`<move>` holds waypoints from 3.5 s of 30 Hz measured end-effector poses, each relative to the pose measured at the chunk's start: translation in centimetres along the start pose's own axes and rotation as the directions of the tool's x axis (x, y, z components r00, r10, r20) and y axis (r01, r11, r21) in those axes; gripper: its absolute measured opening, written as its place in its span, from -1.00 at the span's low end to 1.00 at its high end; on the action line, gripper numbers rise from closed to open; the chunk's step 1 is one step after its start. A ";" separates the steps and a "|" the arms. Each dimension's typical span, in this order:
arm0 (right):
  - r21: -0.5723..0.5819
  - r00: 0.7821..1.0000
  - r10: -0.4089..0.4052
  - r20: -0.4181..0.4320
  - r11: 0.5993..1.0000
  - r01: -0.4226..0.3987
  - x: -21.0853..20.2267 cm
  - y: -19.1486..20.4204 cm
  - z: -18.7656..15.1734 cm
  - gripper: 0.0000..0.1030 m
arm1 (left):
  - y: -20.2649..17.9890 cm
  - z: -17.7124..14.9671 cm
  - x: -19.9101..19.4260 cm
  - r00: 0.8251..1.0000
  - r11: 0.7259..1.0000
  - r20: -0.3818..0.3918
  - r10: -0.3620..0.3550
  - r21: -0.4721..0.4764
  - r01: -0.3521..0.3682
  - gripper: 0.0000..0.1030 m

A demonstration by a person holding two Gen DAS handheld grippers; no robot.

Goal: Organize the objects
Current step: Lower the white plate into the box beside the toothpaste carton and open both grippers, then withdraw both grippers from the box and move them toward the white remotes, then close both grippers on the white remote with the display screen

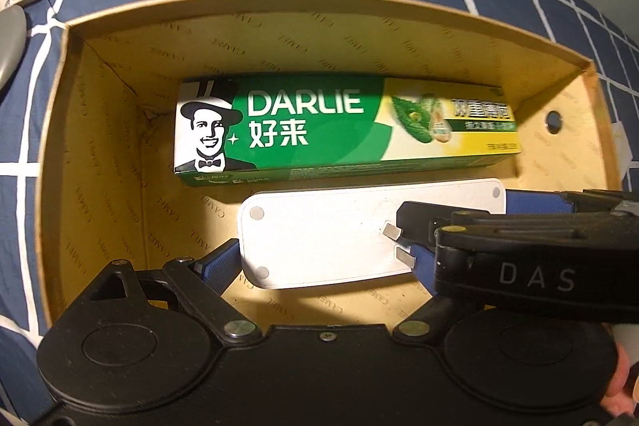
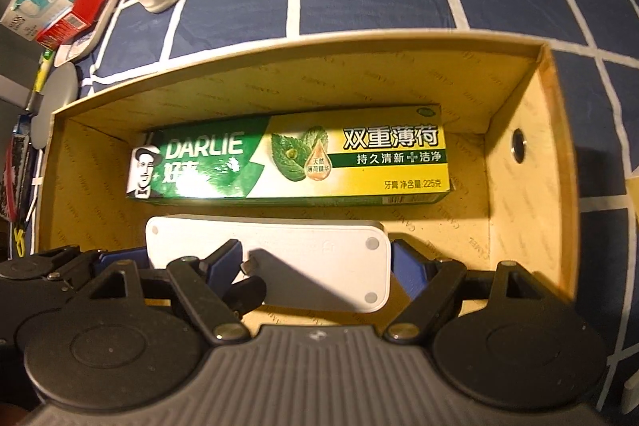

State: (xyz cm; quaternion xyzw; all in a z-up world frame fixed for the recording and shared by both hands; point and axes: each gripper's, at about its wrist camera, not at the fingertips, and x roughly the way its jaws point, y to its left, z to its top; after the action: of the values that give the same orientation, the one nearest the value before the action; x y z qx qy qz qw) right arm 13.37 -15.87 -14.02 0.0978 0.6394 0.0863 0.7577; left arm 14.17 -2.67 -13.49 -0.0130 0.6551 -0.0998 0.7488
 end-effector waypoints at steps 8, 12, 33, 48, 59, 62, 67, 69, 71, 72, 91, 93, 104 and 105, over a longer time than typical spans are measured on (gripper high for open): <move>0.018 1.000 -0.001 -0.014 1.000 0.001 1.2 -0.4 1.0 0.56 | 0.7 1.0 0.9 1.000 1.000 -0.018 -0.015 -0.007 0.015 0.74; 0.015 1.000 -0.005 -0.015 1.000 0.005 1.3 -0.3 1.3 0.56 | 0.8 1.3 1.1 0.999 1.000 -0.025 -0.022 -0.012 0.022 0.74; 0.054 0.999 -0.018 0.044 0.998 0.016 -1.7 -0.4 0.2 0.61 | 0.5 0.0 -2.1 0.999 1.000 0.030 -0.014 -0.025 0.015 0.76; 0.030 0.987 -0.019 0.162 0.999 0.014 -8.5 0.7 -4.2 0.70 | -1.8 -4.8 -8.3 0.991 1.000 0.134 -0.017 0.009 0.016 0.82; 0.041 0.969 -0.027 0.246 0.999 0.018 -12.8 -0.2 -9.0 0.79 | -4.2 -9.3 -11.1 0.983 0.999 0.184 -0.017 0.046 0.008 0.89; 0.048 0.966 -0.029 0.259 0.999 0.017 -13.6 -0.8 -10.2 0.80 | -5.1 -10.3 -11.5 0.981 0.998 0.191 -0.018 0.056 0.007 0.89; 0.071 0.960 -0.039 0.277 0.997 0.020 -15.0 -2.1 -12.1 0.80 | -6.8 -11.7 -12.1 0.980 0.997 0.200 -0.016 0.072 0.001 0.90; 0.075 0.958 -0.041 0.283 0.997 0.020 -15.5 -2.6 -12.8 0.80 | -7.6 -12.1 -12.1 0.980 0.996 0.199 -0.012 0.084 -0.005 0.90; 0.079 0.956 -0.044 0.290 0.997 0.022 -15.9 -3.3 -13.4 0.80 | -8.5 -12.6 -12.1 0.981 0.995 0.195 -0.013 0.096 -0.006 0.90; 0.081 0.954 -0.044 0.296 0.997 0.021 -16.1 -3.7 -13.7 0.81 | -9.0 -12.8 -12.1 0.981 0.995 0.195 -0.015 0.102 -0.006 0.90; 0.262 0.949 -0.082 0.305 0.965 -0.001 -18.8 -15.4 -19.7 0.93 | -20.4 -16.0 -9.0 0.991 0.957 0.127 -0.046 0.290 0.007 1.00; 0.288 0.948 -0.087 0.307 0.957 -0.005 -19.0 -16.6 -20.4 0.99 | -21.7 -16.2 -8.5 0.992 0.949 0.116 -0.045 0.316 0.006 1.00; 0.475 0.948 -0.152 0.280 0.880 0.001 -18.5 -23.8 -24.8 1.00 | -27.7 -17.1 -4.6 0.998 0.878 0.025 -0.061 0.477 0.042 1.00; 0.496 0.949 -0.155 0.274 0.868 -0.001 -18.4 -24.3 -25.3 1.00 | -28.1 -17.2 -4.2 0.998 0.867 0.012 -0.064 0.496 0.050 1.00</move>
State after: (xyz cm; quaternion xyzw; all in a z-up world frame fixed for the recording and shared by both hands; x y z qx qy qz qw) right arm -14.53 -43.08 -6.95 0.2730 0.5187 -0.1255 0.8004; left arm -7.00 -27.63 -7.58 0.1588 0.5962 -0.2863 0.7331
